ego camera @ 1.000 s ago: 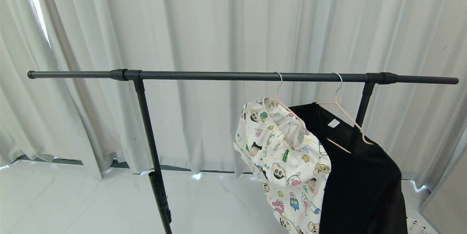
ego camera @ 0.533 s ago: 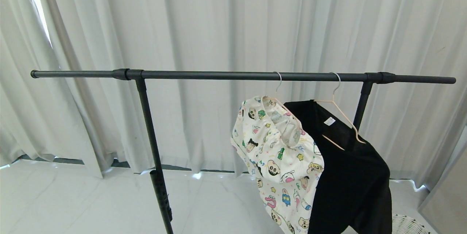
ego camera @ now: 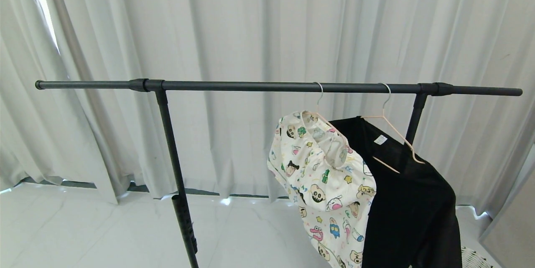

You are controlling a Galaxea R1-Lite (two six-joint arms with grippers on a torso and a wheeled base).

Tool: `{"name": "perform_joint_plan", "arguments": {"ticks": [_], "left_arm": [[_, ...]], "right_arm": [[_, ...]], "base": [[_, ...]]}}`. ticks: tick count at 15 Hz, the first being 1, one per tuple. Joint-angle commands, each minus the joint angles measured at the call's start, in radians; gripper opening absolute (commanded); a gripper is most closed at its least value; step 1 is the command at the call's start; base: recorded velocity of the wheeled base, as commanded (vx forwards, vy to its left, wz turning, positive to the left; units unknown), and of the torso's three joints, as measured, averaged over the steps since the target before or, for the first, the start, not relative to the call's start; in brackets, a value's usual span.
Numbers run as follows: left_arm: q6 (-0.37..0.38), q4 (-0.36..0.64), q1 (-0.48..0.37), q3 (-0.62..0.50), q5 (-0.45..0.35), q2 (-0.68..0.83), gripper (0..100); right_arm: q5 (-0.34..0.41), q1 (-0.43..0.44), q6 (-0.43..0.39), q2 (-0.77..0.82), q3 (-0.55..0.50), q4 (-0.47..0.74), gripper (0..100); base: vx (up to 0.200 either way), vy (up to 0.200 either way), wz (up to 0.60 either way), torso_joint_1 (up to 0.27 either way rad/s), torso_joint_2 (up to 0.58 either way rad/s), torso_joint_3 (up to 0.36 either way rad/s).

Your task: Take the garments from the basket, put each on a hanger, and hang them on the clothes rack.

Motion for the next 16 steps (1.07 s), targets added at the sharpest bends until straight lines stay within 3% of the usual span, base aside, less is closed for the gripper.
{"name": "perform_joint_plan", "arguments": {"ticks": [1,3,5,7,10,13,14,16], "left_arm": [[-0.088,-0.001,0.000,0.000,-0.195,0.000,100],[-0.122,0.006,0.000,0.000,-0.258,0.000,100],[-0.153,0.006,-0.009,0.000,-0.263,0.000,100],[-0.171,0.002,-0.009,0.000,-0.252,0.000,100],[-0.167,0.001,-0.009,0.000,-0.197,0.000,100],[-0.174,0.001,-0.009,0.000,-0.289,0.000,100],[-0.217,0.012,-0.014,0.000,-0.358,0.000,100],[-0.248,0.021,-0.066,0.000,-0.362,0.000,100]], "right_arm": [[-0.009,-0.021,0.019,0.005,0.000,0.001,100],[-0.039,-0.021,0.063,-0.031,0.000,0.003,100],[-0.062,-0.018,0.132,-0.040,0.000,0.021,100],[-0.056,-0.015,0.131,-0.040,0.000,0.023,100],[-0.006,0.036,0.124,-0.040,0.000,0.023,100],[0.129,0.036,0.201,-0.040,0.000,0.033,100],[0.168,0.036,0.236,-0.040,0.000,0.040,100],[0.172,0.036,0.253,-0.040,0.000,0.044,100]], "base": [[0.000,0.000,0.00,0.000,0.00,0.000],[0.000,0.000,0.00,0.000,0.00,0.000],[0.000,0.000,0.00,0.000,0.00,0.000],[0.000,0.000,0.00,0.000,0.00,0.000],[0.000,0.000,0.00,0.000,0.00,0.000],[0.000,0.000,0.00,0.000,0.00,0.000],[0.000,0.000,0.00,0.000,0.00,0.000],[0.000,0.000,0.00,0.000,0.00,0.000]]}}
